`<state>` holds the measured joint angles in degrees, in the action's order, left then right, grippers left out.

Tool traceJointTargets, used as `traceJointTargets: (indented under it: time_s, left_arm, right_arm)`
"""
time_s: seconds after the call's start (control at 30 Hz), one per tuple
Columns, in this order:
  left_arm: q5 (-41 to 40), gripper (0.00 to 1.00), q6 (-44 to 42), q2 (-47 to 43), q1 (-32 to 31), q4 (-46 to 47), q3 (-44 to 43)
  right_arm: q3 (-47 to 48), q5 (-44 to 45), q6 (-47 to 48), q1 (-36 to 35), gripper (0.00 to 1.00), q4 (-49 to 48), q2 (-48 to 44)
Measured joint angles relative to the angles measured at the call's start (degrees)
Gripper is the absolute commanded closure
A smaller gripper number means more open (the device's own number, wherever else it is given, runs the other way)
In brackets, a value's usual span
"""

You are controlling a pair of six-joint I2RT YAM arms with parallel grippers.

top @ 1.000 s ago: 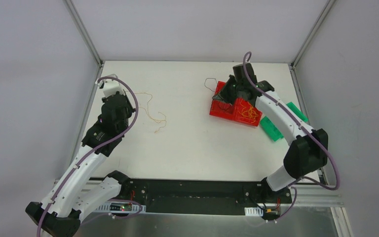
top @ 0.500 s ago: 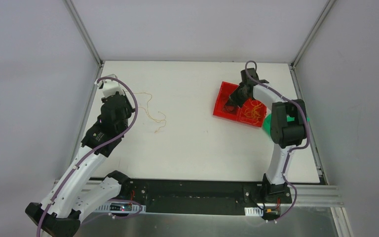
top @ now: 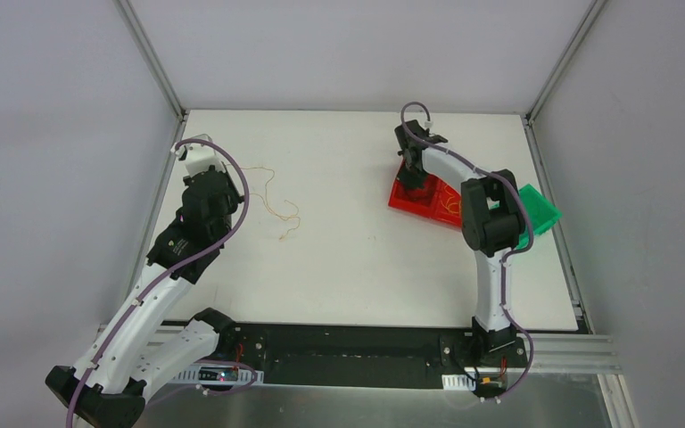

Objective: Untangle the cables
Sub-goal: Place the cable in the bin.

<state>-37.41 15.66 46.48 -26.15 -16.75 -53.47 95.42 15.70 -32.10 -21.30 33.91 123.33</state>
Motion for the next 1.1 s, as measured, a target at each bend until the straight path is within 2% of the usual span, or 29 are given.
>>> traceJointTargets:
  time_s: [0.27, 0.33, 0.4, 0.47, 0.67, 0.77, 0.93, 1.1]
  left_arm:
    - [0.9, 1.0, 0.0, 0.0, 0.0, 0.0, 0.0]
    - [0.9, 1.0, 0.0, 0.0, 0.0, 0.0, 0.0]
    - [0.9, 1.0, 0.0, 0.0, 0.0, 0.0, 0.0]
    - [0.9, 1.0, 0.0, 0.0, 0.0, 0.0, 0.0]
    - [1.0, 1.0, 0.0, 0.0, 0.0, 0.0, 0.0]
    - [0.9, 1.0, 0.0, 0.0, 0.0, 0.0, 0.0]
    - [1.0, 1.0, 0.0, 0.0, 0.0, 0.0, 0.0]
    - [1.0, 1.0, 0.0, 0.0, 0.0, 0.0, 0.0]
  right_arm:
    - [1.0, 2.4, 0.6, -3.2, 0.98, 1.0, 0.3]
    - [1.1, 2.6, 0.5, -4.5, 0.9, 1.4, 0.3]
    - [1.1, 2.9, 0.2, -5.7, 0.78, 1.6, 0.3]
    - [1.1, 3.4, 0.0, -6.6, 0.71, 2.1, 0.2]
    - [4.9, 5.0, 0.9, -6.4, 0.59, 6.4, 0.2]
    - [8.0, 5.4, 1.6, -6.0, 0.58, 7.6, -0.5]
    - [8.7, 5.6, 1.9, -5.6, 0.5, 8.8, -3.6]
    - [8.7, 5.5, 2.5, -5.4, 0.36, 9.6, -6.8]
